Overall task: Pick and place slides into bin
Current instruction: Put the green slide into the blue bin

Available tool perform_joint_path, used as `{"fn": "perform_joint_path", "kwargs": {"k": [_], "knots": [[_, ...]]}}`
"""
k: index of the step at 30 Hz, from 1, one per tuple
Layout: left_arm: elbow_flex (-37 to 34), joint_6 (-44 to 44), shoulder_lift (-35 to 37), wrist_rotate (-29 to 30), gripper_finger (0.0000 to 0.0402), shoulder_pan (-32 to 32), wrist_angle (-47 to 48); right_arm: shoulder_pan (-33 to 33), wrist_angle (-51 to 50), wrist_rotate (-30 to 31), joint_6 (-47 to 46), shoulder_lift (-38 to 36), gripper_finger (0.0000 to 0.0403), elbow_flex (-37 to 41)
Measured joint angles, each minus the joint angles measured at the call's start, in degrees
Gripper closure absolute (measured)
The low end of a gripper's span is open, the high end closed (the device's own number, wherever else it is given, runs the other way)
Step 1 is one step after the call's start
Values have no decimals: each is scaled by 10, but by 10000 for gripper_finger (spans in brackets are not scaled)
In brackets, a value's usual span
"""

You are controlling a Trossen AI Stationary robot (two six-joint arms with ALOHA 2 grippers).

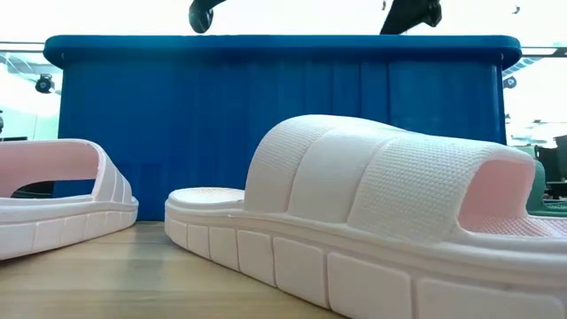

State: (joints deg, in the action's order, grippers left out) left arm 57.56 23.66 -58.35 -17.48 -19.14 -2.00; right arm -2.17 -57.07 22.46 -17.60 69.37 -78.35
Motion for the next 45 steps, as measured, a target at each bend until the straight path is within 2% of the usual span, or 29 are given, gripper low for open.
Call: {"fn": "perform_joint_path", "kwargs": {"k": [5, 13, 18, 23, 34, 40, 45], "knots": [[0, 0, 0, -2, 205, 0, 0, 53, 61, -6, -15, -8, 312, 0], [0, 0, 0, -5, 205, 0, 14, 122, 105, -6, -24, -16, 330, 0], [0, 0, 0, -5, 205, 0, 21, 157, 97, -45, -57, -17, 338, 0], [0, -1, 0, -5, 205, 0, 21, 189, 48, -58, -147, -17, 342, 0], [0, -1, 0, -9, 205, 1, 22, 260, 33, -149, -336, -17, 348, 0], [0, -1, -3, -9, 205, 1, 22, 310, 2, -214, -503, -12, 359, 0], [0, -1, -8, -8, 205, 0, 22, 358, -96, -289, -693, 6, 360, 0]]}}
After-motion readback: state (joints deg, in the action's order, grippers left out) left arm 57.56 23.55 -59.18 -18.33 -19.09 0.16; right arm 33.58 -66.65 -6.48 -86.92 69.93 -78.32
